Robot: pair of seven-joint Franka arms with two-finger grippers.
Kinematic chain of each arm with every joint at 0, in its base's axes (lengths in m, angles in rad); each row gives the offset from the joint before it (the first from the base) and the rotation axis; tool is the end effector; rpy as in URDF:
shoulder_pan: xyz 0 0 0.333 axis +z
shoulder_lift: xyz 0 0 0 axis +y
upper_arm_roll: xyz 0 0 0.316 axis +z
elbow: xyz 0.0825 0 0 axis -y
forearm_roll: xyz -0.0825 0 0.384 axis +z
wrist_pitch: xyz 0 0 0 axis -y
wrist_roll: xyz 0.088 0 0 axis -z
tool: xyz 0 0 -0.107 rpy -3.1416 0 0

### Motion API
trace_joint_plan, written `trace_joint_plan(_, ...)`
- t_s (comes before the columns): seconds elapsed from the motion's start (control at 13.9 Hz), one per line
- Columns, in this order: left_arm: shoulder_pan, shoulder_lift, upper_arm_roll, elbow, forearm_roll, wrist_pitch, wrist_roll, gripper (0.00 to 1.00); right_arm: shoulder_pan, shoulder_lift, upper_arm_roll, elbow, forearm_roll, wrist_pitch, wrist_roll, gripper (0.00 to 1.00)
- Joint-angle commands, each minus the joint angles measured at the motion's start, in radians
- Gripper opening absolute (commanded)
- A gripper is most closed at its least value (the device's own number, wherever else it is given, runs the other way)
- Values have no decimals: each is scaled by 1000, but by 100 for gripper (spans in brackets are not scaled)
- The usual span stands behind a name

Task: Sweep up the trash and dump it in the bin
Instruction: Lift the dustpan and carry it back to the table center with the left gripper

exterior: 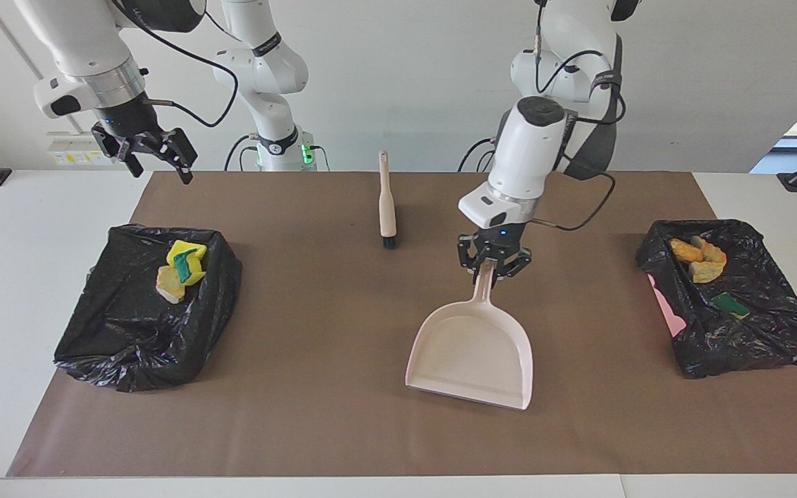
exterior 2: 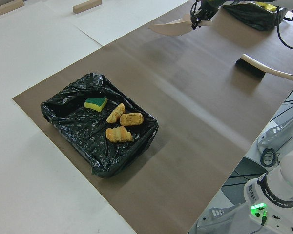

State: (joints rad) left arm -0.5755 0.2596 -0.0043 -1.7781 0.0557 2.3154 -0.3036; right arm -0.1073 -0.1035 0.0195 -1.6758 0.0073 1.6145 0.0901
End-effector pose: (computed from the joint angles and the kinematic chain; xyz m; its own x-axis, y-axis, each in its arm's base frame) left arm 0.5485 -0.3577 0.4393 0.9176 -0.2866 0.2753 -0.3076 -0.9509 0.0353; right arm 0.5241 -0.0448 0.6346 0.9833 -0.1772 0.0415 -0.1770 -0.9842 -0.0091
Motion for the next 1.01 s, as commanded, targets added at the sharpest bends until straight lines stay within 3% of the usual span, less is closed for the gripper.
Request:
trace_joint_plan(0.0, -85, 32, 24, 19, 41, 21, -95, 0, -2, -21, 10, 13, -20, 4, -39, 100)
trace_joint_plan(0.22, -155, 79, 24, 45, 121, 13, -214, 0, -2, -27, 10, 57, -27, -56, -43, 100)
trace_joint_plan(0.5, -207, 265, 24, 205, 174, 16, -401, 0, -2, -30, 10, 53, -9, -59, -38, 100)
trace_joint_plan(0.79, -195, 277, 20, 200, 152, 64, -427, 0, -2, -30, 10, 54, -9, -59, -36, 100)
trace_joint_plan(0.94, -191, 271, 20, 157, 41, 55, -414, 0, -2, -30, 10, 54, -9, -59, -36, 100)
